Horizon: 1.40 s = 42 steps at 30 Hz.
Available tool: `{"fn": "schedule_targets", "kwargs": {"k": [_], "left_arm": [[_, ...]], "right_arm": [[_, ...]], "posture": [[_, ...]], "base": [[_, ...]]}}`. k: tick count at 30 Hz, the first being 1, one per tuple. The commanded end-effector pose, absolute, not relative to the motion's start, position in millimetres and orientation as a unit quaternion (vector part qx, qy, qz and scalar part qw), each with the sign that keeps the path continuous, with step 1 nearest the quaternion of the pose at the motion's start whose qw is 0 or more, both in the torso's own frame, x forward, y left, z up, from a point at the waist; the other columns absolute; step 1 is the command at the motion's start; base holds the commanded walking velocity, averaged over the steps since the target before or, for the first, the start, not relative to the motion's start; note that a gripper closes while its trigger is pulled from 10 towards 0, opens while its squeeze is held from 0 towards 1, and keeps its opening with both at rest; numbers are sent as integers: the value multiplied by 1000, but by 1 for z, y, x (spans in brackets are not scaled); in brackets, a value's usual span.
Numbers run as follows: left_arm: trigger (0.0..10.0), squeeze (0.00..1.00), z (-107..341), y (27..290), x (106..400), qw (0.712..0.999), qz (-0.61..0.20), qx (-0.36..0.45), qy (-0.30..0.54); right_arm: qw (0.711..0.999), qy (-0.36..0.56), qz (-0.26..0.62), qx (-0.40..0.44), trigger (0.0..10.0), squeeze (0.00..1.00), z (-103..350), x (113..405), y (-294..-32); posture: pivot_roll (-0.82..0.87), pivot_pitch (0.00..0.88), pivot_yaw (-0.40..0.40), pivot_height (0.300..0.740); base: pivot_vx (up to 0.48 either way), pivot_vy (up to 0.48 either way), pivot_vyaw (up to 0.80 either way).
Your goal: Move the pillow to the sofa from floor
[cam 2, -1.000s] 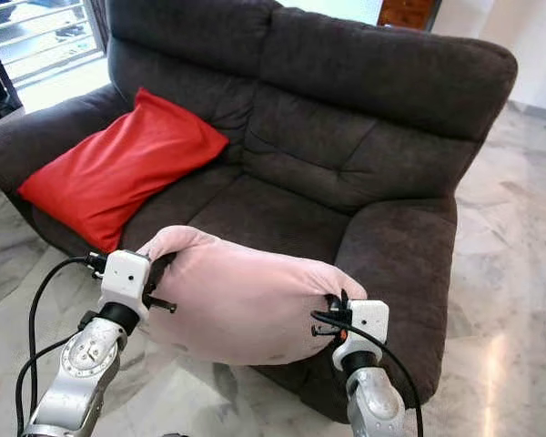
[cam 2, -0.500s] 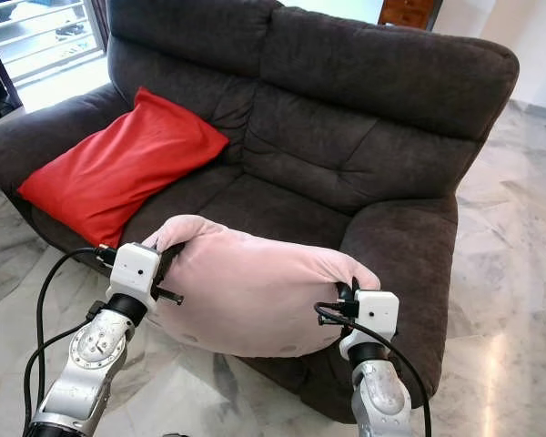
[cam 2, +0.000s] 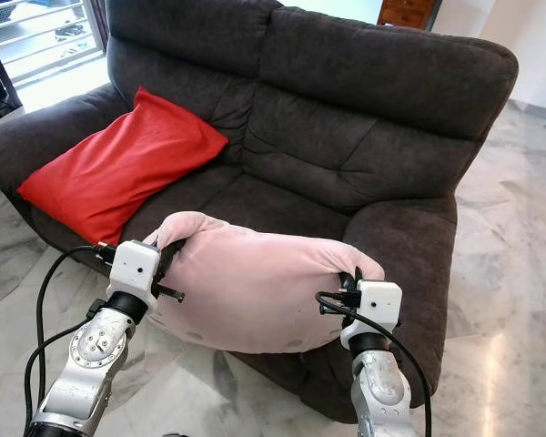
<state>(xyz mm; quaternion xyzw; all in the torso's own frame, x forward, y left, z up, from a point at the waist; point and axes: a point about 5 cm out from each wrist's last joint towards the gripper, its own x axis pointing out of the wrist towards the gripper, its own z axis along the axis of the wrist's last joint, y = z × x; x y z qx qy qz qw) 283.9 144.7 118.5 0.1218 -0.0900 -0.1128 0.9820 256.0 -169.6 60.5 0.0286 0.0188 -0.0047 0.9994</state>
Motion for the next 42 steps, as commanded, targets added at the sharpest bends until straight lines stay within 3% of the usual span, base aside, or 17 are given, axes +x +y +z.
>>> {"fn": "schedule_targets", "kwargs": {"k": [1,7,17,27,42], "left_arm": [[10000,0,121,146,283,984,-106,116,-90],[10000,0,120,149,283,985,-99,115,-82],[10000,0,120,148,283,985,-101,114,-82],[10000,0,119,148,284,985,-100,112,-80],[10000,0,118,150,284,987,-91,108,-77]], "right_arm": [[997,-57,-35,28,10000,0,94,267,-183],[998,-52,-35,29,10000,0,95,270,-182],[997,-66,-33,28,10000,0,102,276,-181],[997,-62,-29,26,10000,0,102,278,-180],[997,-60,-27,31,10000,0,102,278,-178]], "posture": [[40,0,-77,740],[41,0,-79,740],[43,0,-81,740],[42,0,-82,740],[48,0,-89,740]], "base": [[0,0,0],[0,406,-734],[0,381,0],[0,328,-674],[0,267,0]]}}
